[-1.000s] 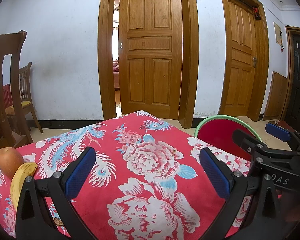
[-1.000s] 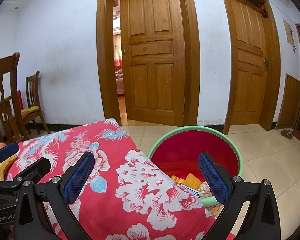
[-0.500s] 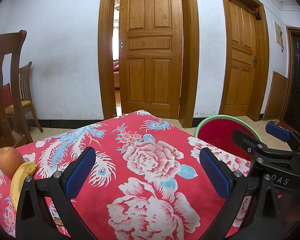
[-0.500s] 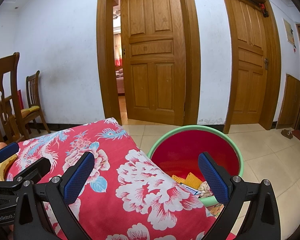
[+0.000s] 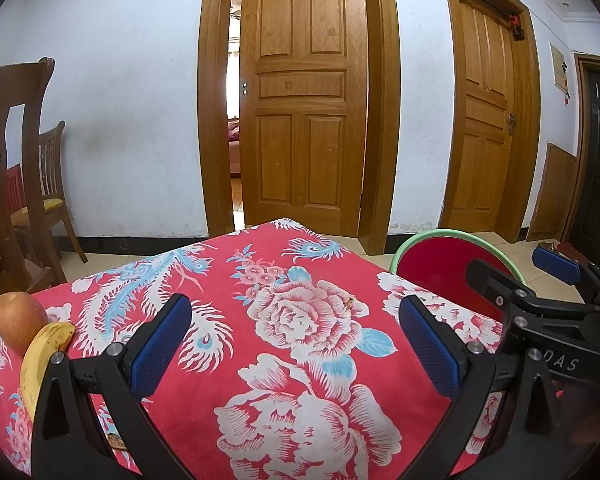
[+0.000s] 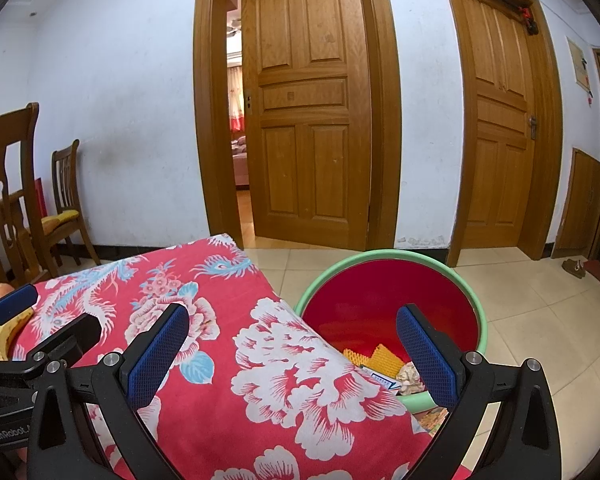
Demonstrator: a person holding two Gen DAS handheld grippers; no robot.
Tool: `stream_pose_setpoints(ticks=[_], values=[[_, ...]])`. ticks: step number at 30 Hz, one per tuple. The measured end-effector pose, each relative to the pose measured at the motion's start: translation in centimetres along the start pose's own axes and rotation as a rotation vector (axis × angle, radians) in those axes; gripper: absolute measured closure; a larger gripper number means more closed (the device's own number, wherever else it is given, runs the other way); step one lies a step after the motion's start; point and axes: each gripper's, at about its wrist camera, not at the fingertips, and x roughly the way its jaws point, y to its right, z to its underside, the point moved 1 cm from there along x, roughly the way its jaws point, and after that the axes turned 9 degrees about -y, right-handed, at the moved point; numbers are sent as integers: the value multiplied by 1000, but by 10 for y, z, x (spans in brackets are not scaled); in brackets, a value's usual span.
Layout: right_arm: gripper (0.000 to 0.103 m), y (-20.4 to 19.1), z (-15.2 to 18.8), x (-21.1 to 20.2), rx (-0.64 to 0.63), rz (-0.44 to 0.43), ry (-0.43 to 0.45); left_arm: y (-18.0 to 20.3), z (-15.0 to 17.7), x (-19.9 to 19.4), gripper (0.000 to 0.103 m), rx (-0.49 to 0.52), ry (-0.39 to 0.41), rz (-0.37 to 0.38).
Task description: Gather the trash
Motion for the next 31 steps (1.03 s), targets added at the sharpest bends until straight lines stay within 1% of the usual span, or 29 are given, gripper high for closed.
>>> stream_pose_setpoints(ticks=[31], values=[[0,0,0,0,-1,1,-1,0,0,0,1,-4,-7,3]])
